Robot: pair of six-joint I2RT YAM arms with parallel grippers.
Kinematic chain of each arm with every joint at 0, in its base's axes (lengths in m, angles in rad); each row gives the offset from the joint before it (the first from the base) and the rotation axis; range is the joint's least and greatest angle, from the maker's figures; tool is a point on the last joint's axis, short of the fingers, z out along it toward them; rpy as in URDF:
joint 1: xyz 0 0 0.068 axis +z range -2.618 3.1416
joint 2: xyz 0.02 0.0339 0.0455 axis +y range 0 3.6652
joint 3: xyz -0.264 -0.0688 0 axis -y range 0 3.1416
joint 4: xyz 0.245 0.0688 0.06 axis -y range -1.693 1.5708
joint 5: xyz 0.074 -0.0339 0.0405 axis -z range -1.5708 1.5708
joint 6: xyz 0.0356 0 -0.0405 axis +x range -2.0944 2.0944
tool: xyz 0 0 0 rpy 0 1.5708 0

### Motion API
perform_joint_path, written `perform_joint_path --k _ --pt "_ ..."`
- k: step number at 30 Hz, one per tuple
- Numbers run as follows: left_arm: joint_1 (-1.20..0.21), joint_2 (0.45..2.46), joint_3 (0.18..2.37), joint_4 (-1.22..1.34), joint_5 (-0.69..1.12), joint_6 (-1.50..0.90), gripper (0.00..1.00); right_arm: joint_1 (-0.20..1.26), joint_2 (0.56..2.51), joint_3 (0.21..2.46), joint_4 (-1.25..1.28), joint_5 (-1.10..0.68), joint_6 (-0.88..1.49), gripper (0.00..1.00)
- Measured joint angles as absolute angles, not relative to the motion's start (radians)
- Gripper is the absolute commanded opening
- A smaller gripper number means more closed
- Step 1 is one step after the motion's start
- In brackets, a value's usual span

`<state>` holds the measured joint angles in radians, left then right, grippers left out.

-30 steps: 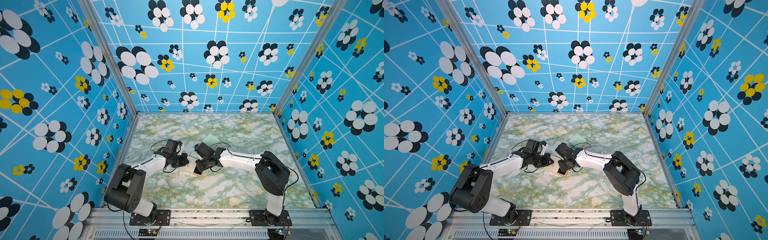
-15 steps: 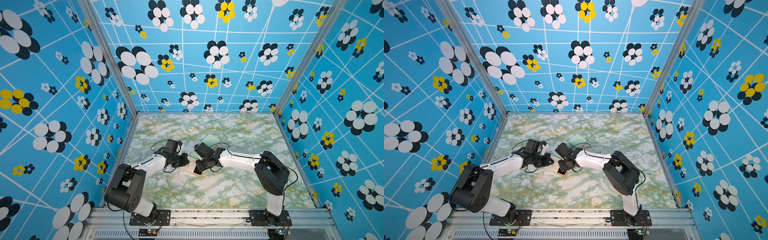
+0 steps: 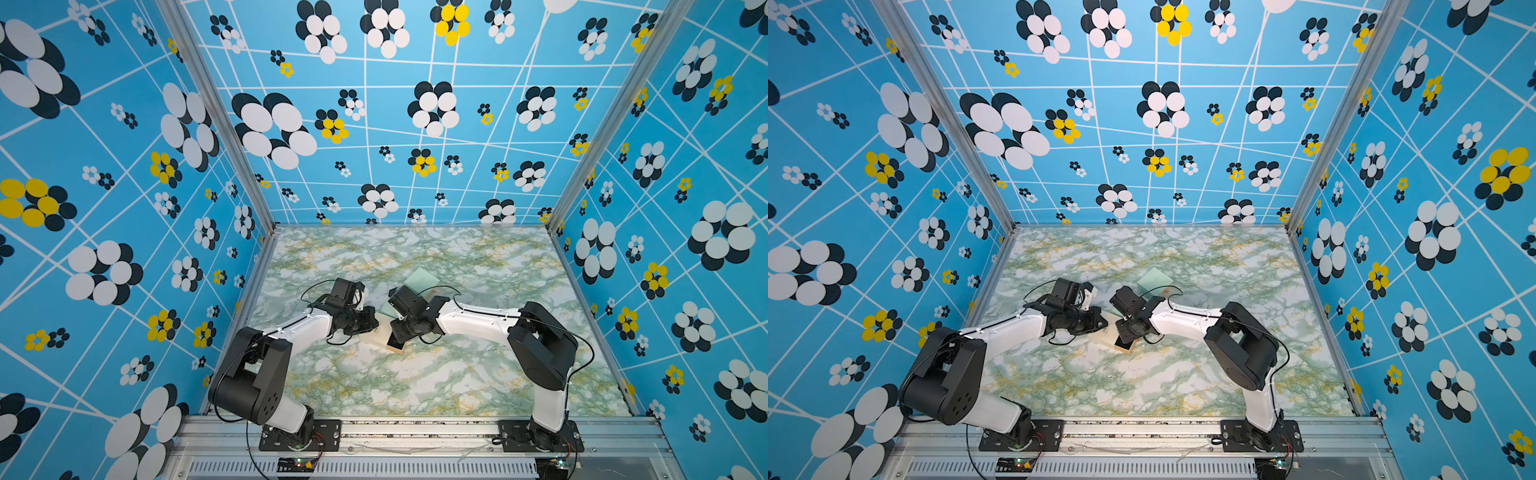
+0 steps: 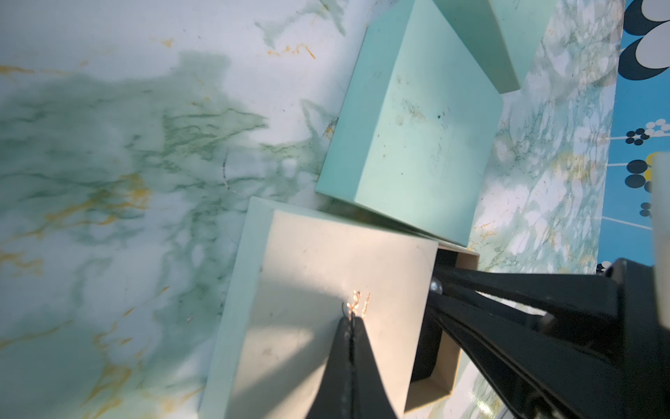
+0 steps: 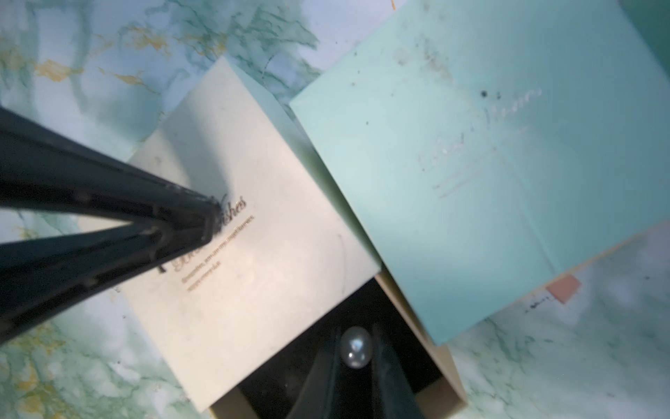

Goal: Take out the earrings from the drawer-style jewelry box
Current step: Pick up the earring from the drawer.

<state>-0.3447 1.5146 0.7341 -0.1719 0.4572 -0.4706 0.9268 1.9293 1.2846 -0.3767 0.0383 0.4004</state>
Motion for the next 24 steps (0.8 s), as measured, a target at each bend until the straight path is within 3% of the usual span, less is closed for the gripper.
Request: perform_joint_path --k 11,24 --pt "-0.345 1.515 0.734 -0.172 0.458 -0.471 0.00 0.928 1.929 1.274 -0.358 0.044 0.403 0.07" --pt "-0.345 1.515 0.734 -0.171 0.458 -0.471 0.00 0.929 1.897 1.233 -0.323 0.052 0.404 0.05"
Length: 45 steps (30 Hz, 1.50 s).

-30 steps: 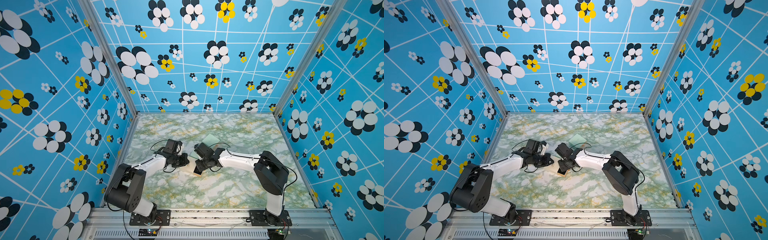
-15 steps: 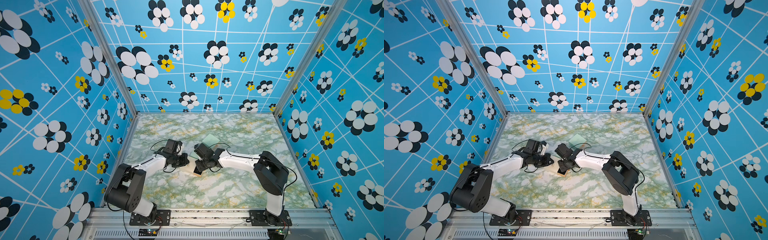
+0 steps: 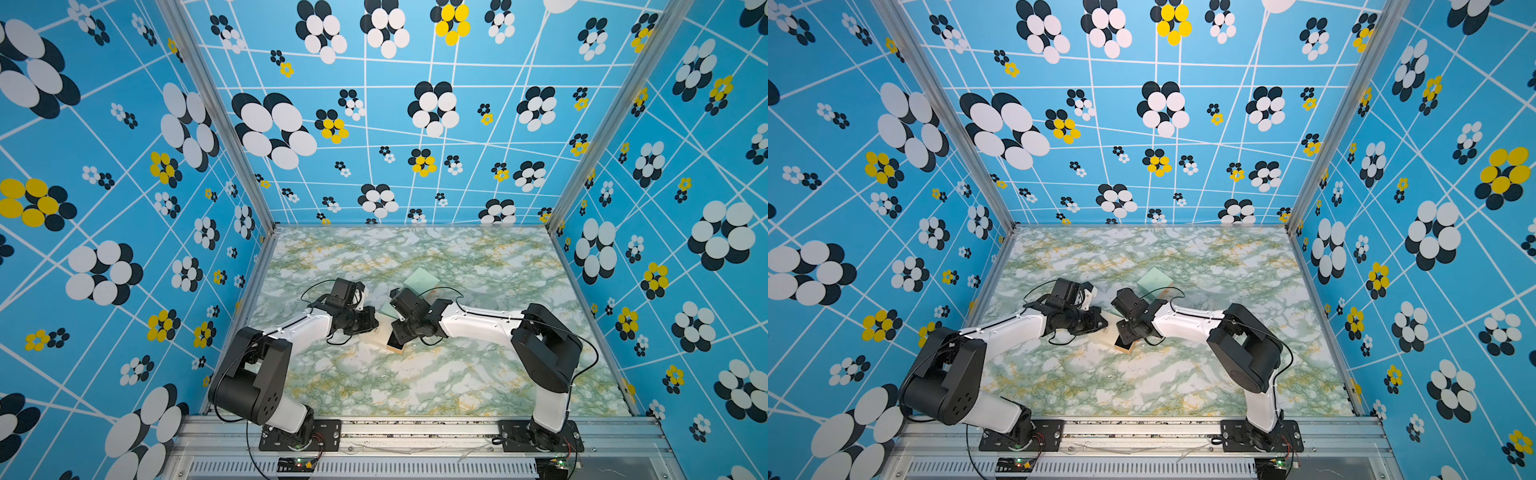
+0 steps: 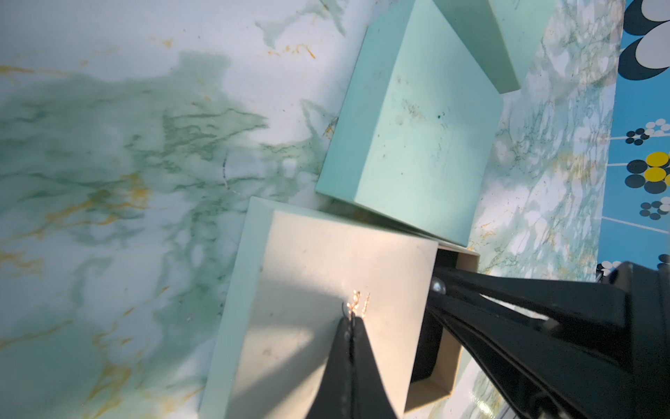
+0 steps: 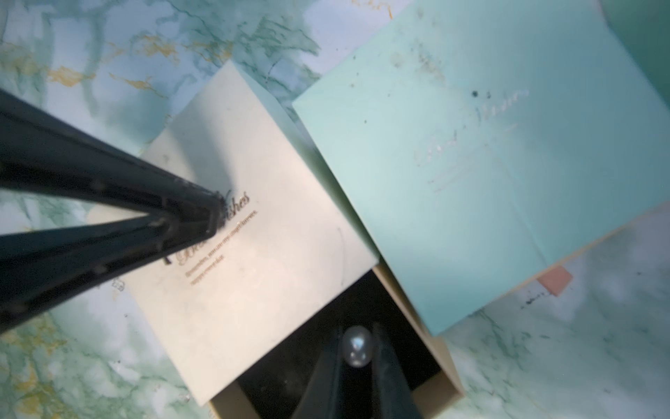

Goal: Take out the earrings from the drawer-style jewelry box
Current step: Pick up the earring from the drawer.

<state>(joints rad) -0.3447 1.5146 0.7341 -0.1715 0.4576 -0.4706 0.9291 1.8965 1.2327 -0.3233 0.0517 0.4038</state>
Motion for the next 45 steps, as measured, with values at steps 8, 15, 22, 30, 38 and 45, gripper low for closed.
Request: perform_joint_path --k 8,15,22,30,38,45 --pt "-0.345 1.515 0.734 -0.171 0.458 -0.471 0.00 0.929 1.860 1.190 -0.279 0.052 0.407 0.05" --pt "-0.345 1.515 0.734 -0.171 0.458 -0.471 0.00 0.931 1.795 1.122 -0.224 0.054 0.414 0.04" --pt "-0.348 1.517 0.732 -0.160 0.464 -0.471 0.00 0.934 1.751 1.082 -0.212 0.067 0.427 0.04" --pt "-0.348 1.517 0.728 -0.156 0.464 -0.471 0.00 0.934 1.750 1.080 -0.212 0.075 0.431 0.04" --pt "-0.348 1.517 0.728 -0.156 0.464 -0.471 0.00 0.933 1.643 0.994 -0.212 0.106 0.451 0.04" --pt "-0.348 1.517 0.728 -0.156 0.464 -0.471 0.00 0.899 1.571 0.886 -0.199 0.119 0.487 0.04"
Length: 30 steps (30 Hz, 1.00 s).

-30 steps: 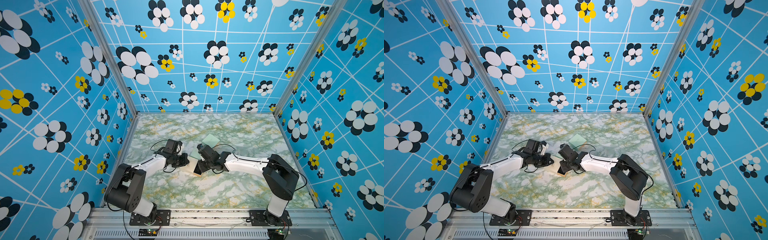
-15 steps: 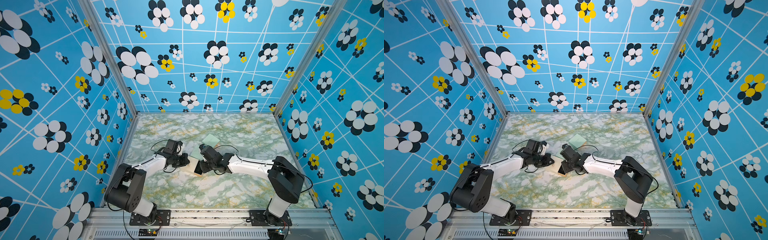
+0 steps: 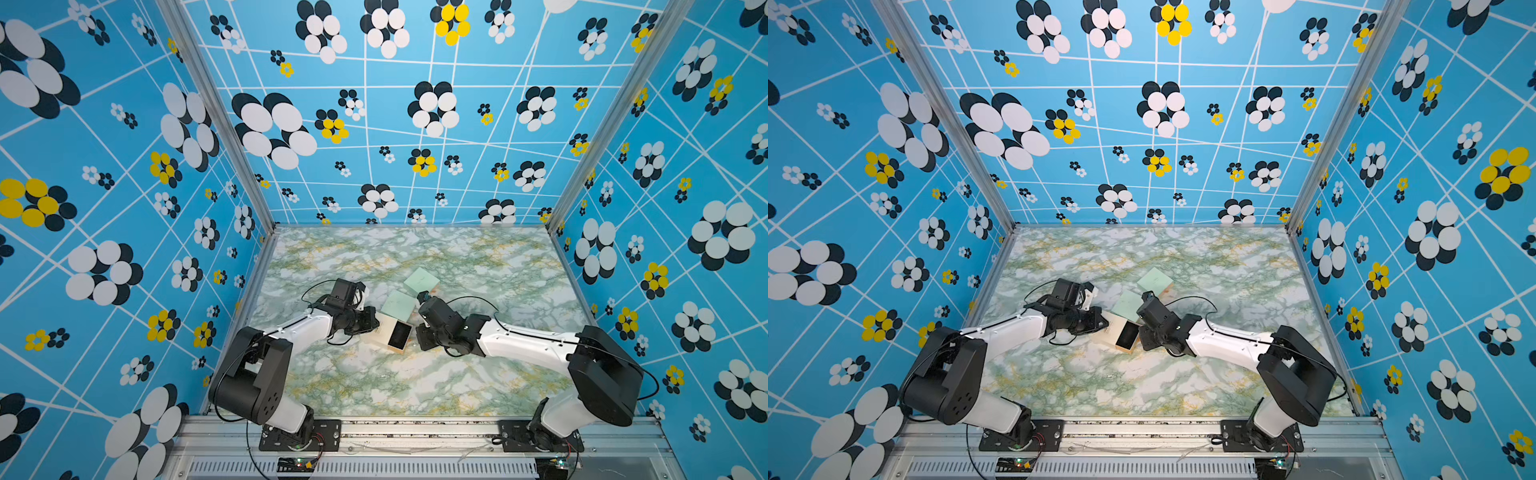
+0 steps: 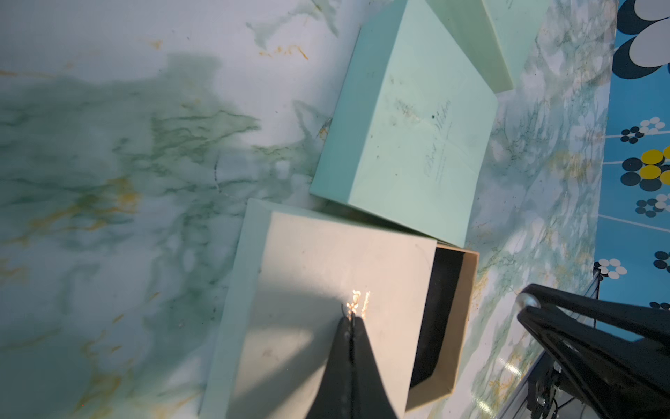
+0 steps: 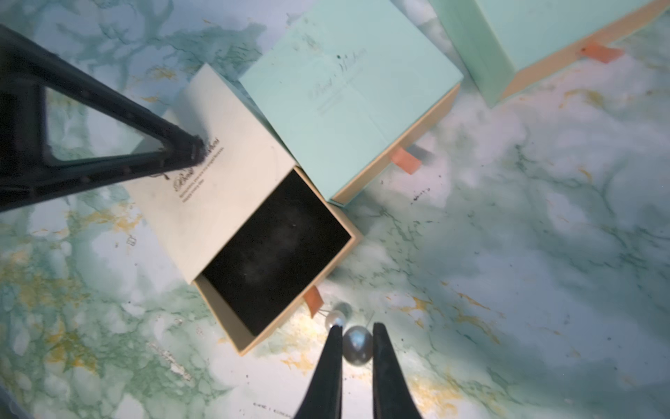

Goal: Take out the earrings from the drawer-style jewelry box
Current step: Pick up the earring from the drawer, then place the earring at the center of the board.

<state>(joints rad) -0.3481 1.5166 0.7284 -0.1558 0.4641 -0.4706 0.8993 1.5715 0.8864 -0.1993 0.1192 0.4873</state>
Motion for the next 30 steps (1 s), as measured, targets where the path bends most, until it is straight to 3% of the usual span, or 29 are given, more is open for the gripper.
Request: perform_joint_path --k 30 --pt "-0.348 1.517 0.728 -0.155 0.464 -0.471 0.00 0.882 1.636 0.829 -0.119 0.065 0.532 0.08"
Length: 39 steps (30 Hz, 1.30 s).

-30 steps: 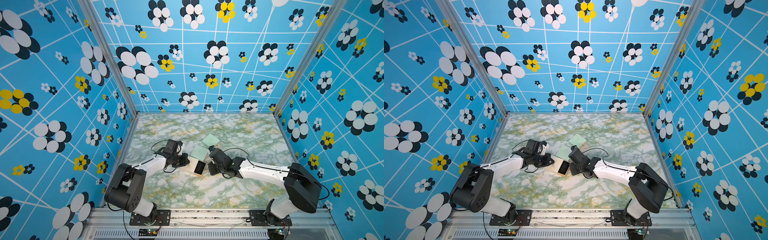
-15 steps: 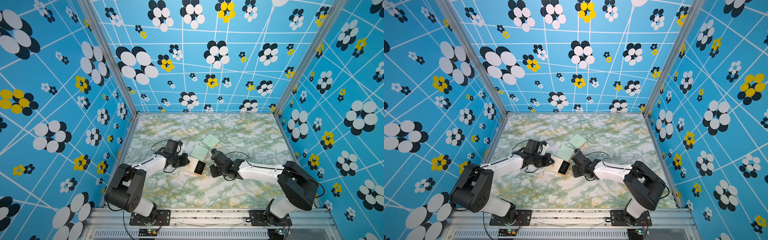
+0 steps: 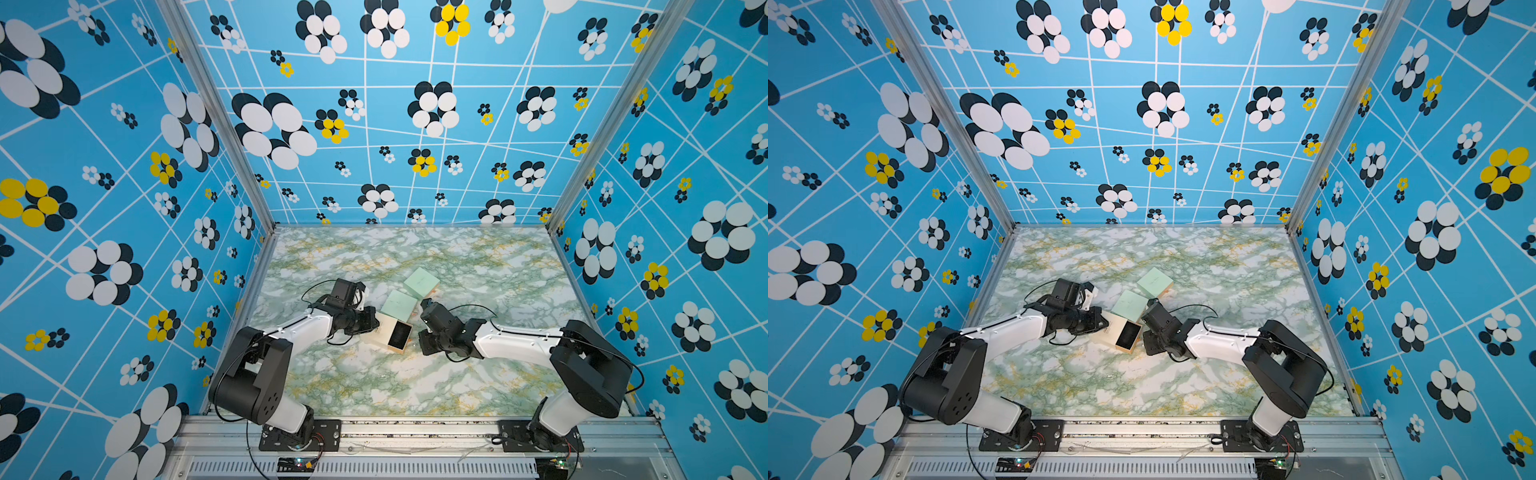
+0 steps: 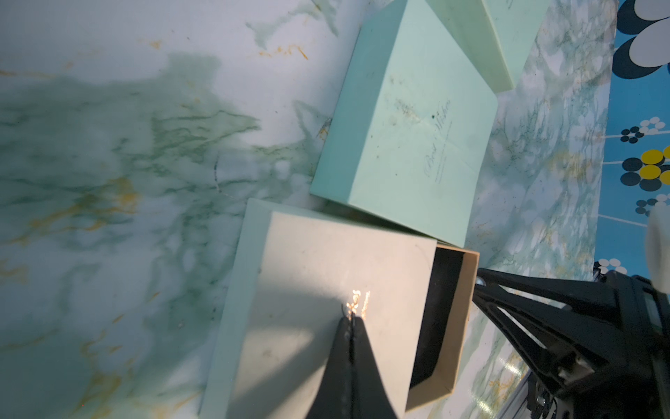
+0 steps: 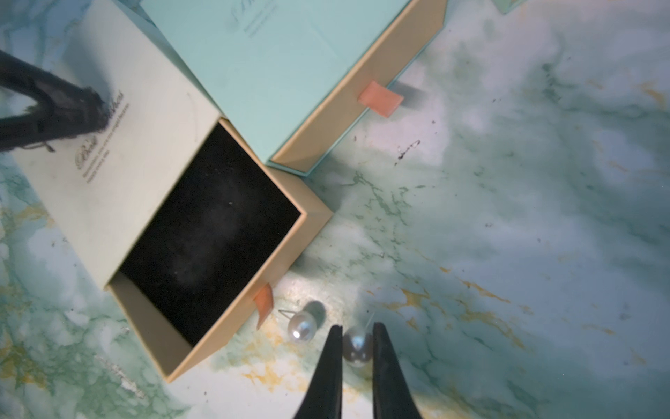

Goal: Take out the earrings from the drawer-style jewelry box
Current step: Place the earring at the center of the board.

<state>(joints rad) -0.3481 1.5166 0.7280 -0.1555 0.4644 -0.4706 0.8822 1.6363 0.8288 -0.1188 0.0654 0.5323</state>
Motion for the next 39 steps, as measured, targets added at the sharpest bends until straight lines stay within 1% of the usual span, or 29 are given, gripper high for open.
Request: perform_joint_path --k 8,13,22,31,34,39 --pt "-0.348 1.517 0.728 -0.154 0.464 -0.471 0.00 0.882 1.637 0.829 -0.118 0.065 0.534 0.19" --pt "-0.348 1.517 0.728 -0.154 0.464 -0.471 0.00 0.882 1.638 0.829 -0.119 0.065 0.536 0.24" --pt "-0.348 1.517 0.728 -0.153 0.464 -0.471 0.00 0.882 1.639 0.829 -0.119 0.065 0.536 0.26" --pt "-0.347 1.501 0.712 -0.137 0.468 -0.476 0.00 0.882 1.638 0.829 -0.120 0.065 0.535 0.27" --pt "-0.347 1.455 0.693 -0.174 0.474 -0.487 0.00 0.882 1.638 0.831 -0.123 0.065 0.534 0.27" --pt "-0.321 1.309 0.689 -0.253 0.474 -0.498 0.00 0.882 1.638 0.839 -0.127 0.065 0.526 0.27"
